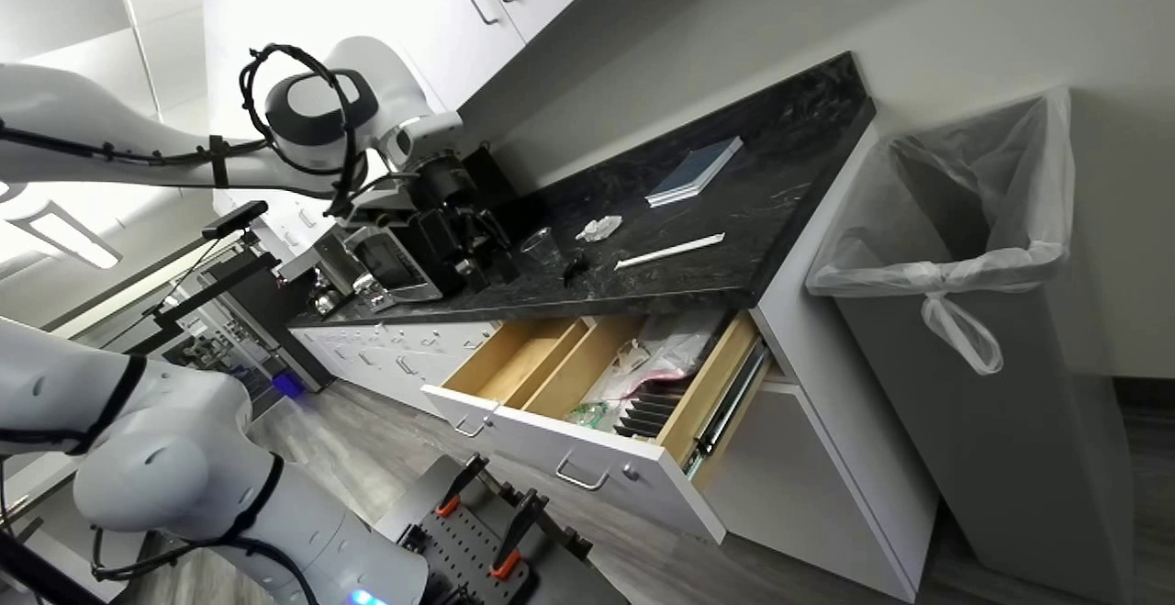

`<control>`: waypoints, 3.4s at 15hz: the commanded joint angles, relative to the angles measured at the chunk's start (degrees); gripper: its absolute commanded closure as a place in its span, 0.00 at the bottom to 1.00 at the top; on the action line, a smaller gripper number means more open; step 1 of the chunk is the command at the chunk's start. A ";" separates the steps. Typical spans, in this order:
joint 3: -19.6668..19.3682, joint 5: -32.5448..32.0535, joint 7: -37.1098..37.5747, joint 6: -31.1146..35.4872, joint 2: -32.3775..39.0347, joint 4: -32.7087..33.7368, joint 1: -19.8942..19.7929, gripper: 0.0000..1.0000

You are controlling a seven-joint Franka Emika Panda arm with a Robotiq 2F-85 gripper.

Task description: Open the first and second top drawers from the right of the cabinet. Pick up the tape from the first drawer and put it in the second drawer.

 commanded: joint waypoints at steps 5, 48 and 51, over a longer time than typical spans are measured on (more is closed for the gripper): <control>0.86 8.46 -0.87 17.81 0.60 -10.28 0.11 0.00; 0.20 35.27 -10.34 60.01 41.99 -10.44 14.11 0.00; -0.20 35.30 -10.08 60.39 44.10 -9.43 15.70 0.00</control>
